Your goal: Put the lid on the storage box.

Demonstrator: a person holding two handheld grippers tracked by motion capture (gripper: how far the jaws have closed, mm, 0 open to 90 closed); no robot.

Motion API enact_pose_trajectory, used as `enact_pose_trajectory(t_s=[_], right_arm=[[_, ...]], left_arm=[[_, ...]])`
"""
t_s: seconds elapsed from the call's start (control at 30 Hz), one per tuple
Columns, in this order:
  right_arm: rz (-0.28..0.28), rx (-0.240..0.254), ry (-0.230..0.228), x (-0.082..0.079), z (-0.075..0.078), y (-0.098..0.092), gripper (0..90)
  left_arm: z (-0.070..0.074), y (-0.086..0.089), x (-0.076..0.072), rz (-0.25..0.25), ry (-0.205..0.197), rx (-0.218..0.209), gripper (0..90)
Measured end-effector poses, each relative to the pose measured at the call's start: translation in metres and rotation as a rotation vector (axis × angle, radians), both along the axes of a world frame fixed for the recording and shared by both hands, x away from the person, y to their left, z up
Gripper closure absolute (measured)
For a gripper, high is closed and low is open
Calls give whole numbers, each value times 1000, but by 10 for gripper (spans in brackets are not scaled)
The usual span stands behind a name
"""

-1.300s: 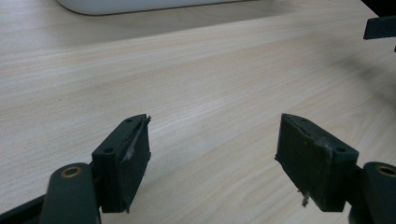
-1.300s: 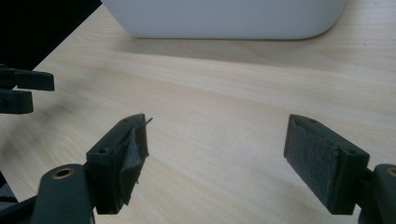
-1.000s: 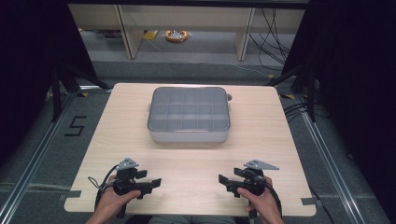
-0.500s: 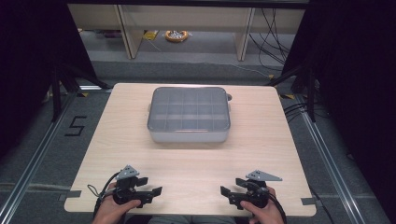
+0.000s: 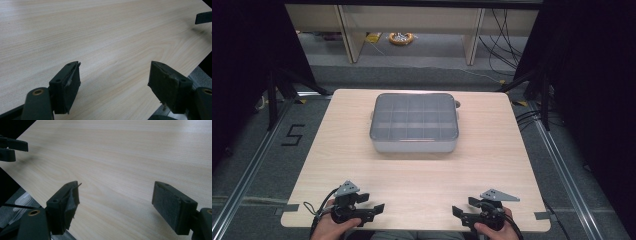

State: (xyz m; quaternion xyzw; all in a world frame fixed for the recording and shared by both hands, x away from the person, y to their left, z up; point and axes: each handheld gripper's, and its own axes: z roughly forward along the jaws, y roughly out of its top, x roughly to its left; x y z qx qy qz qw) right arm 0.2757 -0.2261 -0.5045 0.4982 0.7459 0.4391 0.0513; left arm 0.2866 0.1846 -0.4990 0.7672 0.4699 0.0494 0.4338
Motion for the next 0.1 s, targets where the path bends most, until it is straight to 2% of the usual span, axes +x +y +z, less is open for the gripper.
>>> enact_pose_trajectory(t_s=[0.03,0.1], right_arm=[[-5,0,12,-1,0,-1,228],[-5,2,4,-1,0,-1,229]], left_arm=[[0,0,0,-3,1,3,247],[0,0,0,-7,3,4,247]])
